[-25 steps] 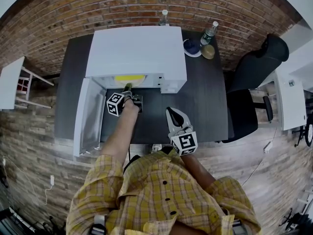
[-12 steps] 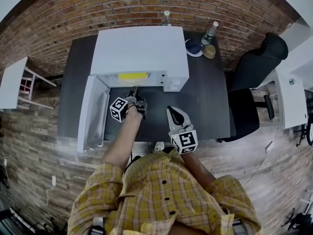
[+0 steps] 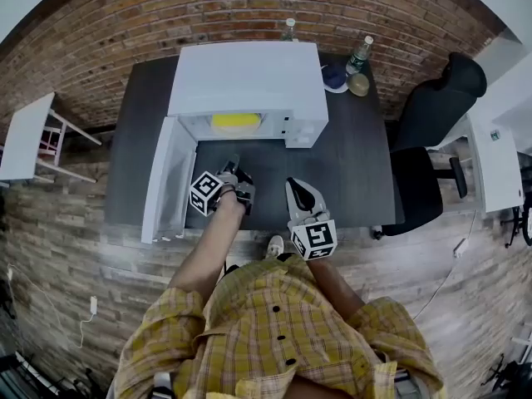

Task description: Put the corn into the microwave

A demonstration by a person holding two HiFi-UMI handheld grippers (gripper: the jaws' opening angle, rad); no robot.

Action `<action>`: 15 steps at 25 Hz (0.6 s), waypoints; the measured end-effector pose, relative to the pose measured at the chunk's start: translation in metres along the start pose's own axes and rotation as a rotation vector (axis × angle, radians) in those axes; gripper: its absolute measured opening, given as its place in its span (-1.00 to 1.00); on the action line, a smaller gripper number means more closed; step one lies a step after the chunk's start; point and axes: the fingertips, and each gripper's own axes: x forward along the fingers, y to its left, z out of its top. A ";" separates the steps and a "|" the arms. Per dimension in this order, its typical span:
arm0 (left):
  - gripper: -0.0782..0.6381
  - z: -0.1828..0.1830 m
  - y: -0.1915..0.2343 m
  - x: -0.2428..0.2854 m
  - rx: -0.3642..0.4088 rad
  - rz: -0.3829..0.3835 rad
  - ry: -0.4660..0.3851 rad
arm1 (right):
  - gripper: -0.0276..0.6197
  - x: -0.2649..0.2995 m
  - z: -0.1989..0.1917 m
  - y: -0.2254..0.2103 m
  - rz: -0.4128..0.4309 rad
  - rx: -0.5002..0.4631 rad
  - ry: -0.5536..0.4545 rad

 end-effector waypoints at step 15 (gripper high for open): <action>-0.79 -0.029 -0.041 -0.119 0.205 -0.129 0.091 | -0.92 -0.040 0.001 0.058 -0.031 0.065 -0.015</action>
